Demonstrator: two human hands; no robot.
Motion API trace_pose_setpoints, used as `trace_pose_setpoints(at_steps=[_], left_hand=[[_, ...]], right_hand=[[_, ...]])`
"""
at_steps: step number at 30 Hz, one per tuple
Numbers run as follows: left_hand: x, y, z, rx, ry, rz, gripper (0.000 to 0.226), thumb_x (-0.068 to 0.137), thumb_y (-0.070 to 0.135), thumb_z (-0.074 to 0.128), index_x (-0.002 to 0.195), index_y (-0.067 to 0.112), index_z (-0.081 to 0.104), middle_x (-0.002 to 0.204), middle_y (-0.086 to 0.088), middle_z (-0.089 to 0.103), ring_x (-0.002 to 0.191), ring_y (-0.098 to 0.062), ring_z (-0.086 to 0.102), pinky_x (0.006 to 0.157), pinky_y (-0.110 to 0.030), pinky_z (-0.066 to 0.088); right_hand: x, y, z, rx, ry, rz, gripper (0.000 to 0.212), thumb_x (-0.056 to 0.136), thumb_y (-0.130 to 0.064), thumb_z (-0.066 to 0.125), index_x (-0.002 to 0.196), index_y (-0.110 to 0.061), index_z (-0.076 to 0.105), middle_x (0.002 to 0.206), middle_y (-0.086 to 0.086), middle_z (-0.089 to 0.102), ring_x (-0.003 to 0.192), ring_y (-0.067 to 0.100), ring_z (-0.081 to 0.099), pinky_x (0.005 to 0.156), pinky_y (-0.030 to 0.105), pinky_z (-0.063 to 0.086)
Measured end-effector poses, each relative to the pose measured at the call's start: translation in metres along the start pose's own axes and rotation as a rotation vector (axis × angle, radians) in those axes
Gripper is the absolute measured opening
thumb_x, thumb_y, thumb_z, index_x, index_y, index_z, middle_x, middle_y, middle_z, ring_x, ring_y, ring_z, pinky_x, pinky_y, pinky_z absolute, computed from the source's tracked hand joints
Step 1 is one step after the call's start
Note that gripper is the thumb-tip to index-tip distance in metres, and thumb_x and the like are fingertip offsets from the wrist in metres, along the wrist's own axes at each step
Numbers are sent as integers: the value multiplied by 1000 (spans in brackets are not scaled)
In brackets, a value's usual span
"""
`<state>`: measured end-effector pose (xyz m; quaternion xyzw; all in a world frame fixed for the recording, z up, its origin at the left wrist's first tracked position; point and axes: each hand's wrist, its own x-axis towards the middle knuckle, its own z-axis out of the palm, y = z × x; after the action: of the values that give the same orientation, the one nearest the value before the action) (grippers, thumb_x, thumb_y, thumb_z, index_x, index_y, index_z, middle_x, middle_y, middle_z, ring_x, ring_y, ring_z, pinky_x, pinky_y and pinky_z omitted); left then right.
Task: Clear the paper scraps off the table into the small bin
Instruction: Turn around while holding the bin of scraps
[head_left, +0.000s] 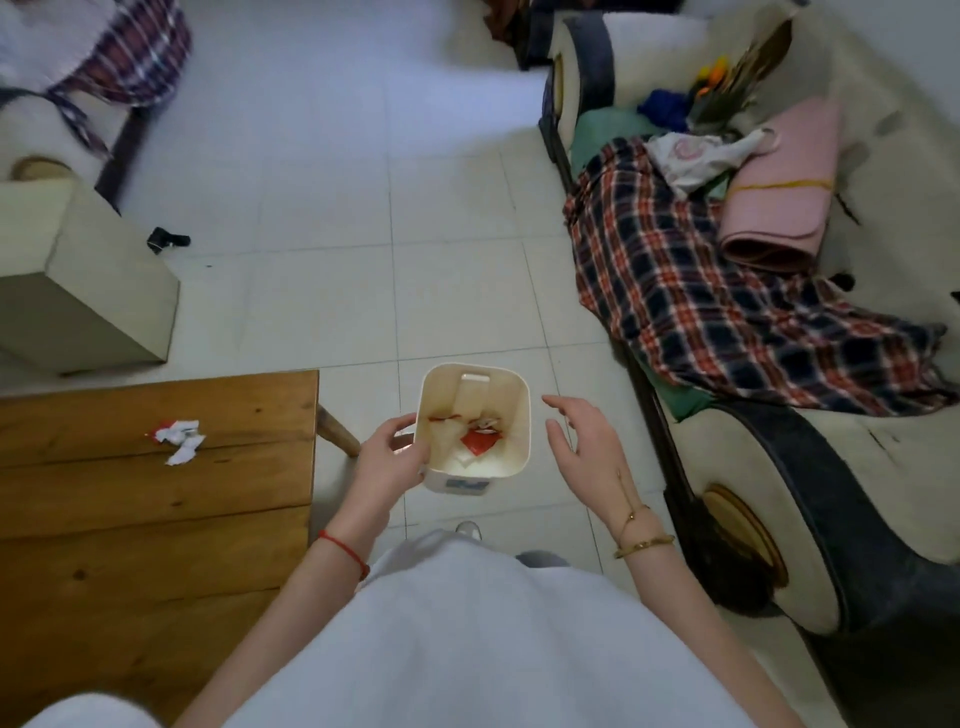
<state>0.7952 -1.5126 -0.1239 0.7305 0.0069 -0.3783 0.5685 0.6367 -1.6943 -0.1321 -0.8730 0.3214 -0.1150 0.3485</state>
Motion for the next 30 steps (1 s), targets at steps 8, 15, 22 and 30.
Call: trace_pose_setpoints(at_steps=[8,15,22,30], left_hand=[[91,66,7,-46,66,-56,42,85,8,59,125,18,55,109,-7,65,94,-18,66,75,-35,59],[176,104,15,-146,190,-99,41,82,10,62,120,22,56,101,-3,66,90,-17,66,63,-27,56],[255,154,31,-328,392,-150,48,78,4,57,124,19,57,104,-9,68,91,-21,66,70,-33,56],[309,211,22,-542,662,-180,42,79,5,59,115,26,58,99,0,68,90,-14,66,58,-23,55]], right_hand=[[139,-5,-2,10,-57,-19,33,99,-23,46,131,-19,54,131,-1,57,123,14,50,106,38,44],[277,-3,14,-9,-198,-144,33,99,-23,46,130,-18,54,130,-2,58,122,14,51,105,38,44],[441,-29,20,-47,-356,-371,33,99,-26,45,130,-20,54,130,-4,58,122,11,50,105,36,44],[568,-83,55,-20,-560,-582,33,97,-25,45,128,-19,55,128,-4,59,120,14,52,102,40,45]])
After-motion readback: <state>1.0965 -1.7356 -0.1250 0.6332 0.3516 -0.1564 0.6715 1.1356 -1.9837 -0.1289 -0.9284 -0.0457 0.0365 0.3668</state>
